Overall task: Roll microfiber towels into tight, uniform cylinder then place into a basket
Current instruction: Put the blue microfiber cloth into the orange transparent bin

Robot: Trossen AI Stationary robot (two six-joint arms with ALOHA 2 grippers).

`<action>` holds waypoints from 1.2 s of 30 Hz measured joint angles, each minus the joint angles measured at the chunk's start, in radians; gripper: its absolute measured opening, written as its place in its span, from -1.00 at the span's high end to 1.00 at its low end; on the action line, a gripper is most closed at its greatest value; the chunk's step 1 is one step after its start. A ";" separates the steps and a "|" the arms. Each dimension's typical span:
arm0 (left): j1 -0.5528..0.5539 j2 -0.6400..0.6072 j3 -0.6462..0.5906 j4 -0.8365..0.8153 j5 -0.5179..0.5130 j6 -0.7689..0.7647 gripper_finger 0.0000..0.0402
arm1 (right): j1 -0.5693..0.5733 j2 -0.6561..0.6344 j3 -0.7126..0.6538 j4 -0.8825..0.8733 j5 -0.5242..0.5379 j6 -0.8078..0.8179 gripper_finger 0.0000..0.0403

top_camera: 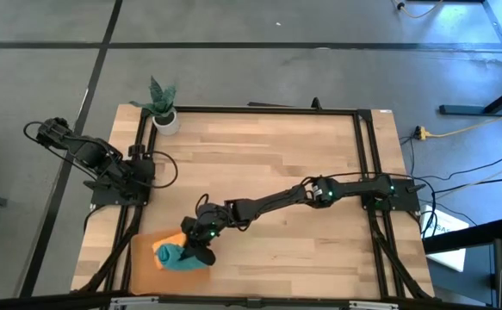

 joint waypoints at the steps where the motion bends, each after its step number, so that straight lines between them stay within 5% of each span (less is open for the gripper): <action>1: 0.000 0.000 0.000 0.000 0.000 0.005 1.00 | 0.000 0.001 0.000 0.006 0.011 -0.003 0.87; 6: 0.000 0.000 0.000 0.000 0.000 0.013 1.00 | -0.008 0.002 0.000 0.039 0.021 -0.020 0.87; 19: 0.000 0.000 0.000 0.024 0.009 0.007 1.00 | -0.065 0.002 0.001 -0.212 -0.115 -0.024 0.84; 30: 0.000 0.000 0.000 0.166 0.205 0.015 1.00 | -0.077 -0.002 0.019 -0.416 -0.112 -0.105 0.88; 36: 0.000 0.000 0.000 0.175 0.219 0.040 1.00 | -0.076 -0.003 0.019 -0.455 -0.085 -0.158 0.88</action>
